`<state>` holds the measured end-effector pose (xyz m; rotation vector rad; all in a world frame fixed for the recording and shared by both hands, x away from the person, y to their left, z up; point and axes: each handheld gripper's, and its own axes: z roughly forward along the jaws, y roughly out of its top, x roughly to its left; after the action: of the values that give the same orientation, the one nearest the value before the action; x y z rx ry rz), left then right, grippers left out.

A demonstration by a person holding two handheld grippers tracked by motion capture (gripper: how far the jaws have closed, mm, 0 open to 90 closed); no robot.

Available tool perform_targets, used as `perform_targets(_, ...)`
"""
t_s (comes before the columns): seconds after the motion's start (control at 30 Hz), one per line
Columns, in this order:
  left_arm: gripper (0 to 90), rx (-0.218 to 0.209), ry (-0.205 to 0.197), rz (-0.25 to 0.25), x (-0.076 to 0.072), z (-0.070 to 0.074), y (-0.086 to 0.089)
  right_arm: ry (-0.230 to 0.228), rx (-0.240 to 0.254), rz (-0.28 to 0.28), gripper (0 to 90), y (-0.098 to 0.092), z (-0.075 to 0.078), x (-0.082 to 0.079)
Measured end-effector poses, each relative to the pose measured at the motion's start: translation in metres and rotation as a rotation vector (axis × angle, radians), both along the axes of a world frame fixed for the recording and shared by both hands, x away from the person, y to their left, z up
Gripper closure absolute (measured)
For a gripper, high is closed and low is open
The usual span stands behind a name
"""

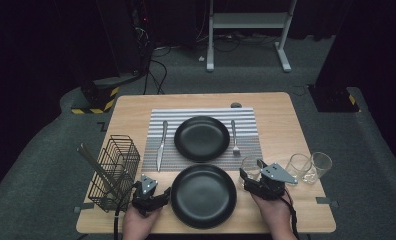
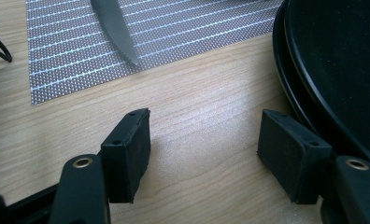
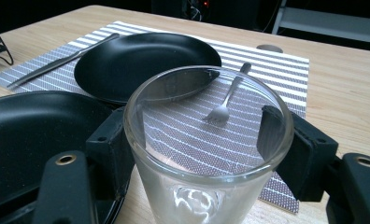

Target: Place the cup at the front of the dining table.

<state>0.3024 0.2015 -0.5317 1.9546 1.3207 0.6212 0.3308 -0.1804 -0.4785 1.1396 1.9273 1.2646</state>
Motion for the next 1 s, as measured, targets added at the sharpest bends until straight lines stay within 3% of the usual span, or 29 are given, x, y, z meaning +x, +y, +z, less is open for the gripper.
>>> perform_targets(0.33, 34.7, 0.003, -0.001, -0.001, 0.0, 0.0, 0.0, -0.026, 0.028, -0.003, 29.0, -0.003, 0.008, -0.006)
perform_targets(0.7, 32.6, -0.003, 0.005, -0.009, 0.0, 0.0, 0.0, -0.058, 0.021, 0.008, 29.0, 0.001, 0.02, -0.01)
perform_targets(0.9, 32.3, -0.03, 0.009, -0.01, 0.001, 0.0, 0.003, -0.071, 0.019, 0.018, 29.0, 0.004, 0.025, -0.012)
perform_targets(1.0, 32.2, -0.018, 0.008, -0.01, 0.001, 0.0, 0.002, -0.076, 0.021, 0.024, 29.0, 0.005, 0.027, -0.013)
